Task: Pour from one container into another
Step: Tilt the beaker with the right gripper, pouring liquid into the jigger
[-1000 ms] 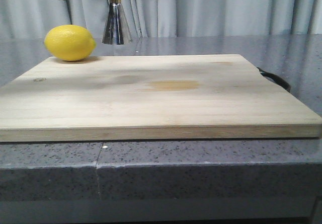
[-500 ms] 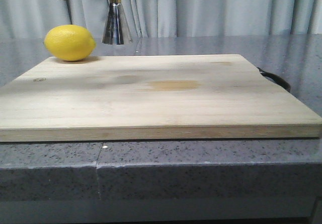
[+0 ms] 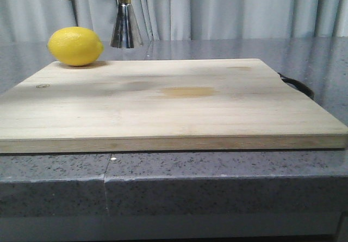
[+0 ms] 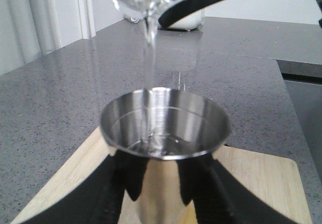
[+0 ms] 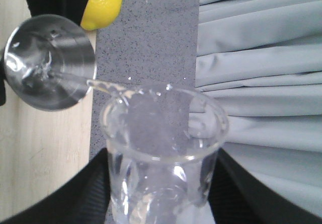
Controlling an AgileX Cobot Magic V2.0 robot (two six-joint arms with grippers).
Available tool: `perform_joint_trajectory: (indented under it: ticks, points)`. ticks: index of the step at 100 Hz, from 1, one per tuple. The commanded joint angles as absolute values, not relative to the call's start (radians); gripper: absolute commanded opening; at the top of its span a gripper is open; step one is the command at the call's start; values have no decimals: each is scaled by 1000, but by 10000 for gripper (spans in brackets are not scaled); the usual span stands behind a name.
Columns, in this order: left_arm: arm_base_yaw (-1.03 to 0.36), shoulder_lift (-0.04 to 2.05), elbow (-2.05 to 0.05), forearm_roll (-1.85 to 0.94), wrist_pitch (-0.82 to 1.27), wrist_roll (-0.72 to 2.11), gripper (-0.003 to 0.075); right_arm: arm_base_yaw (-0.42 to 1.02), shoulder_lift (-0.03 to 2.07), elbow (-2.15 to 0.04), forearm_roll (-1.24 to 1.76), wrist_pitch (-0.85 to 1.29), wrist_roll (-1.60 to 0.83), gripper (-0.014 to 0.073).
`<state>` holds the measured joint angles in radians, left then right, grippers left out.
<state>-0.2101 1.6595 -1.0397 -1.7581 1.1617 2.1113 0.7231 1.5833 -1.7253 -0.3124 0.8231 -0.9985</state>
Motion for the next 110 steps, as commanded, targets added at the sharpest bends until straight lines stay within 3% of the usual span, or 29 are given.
perform_joint_trajectory:
  ticks: [1, 110]
  points:
    - [-221, 1615, -1068, -1842, 1270, 2104, 241, 724, 1543, -1760, -343, 741, -1016, 349]
    - [-221, 1615, -1068, -1842, 1270, 2104, 241, 724, 1543, -1760, -375, 714, -1074, 349]
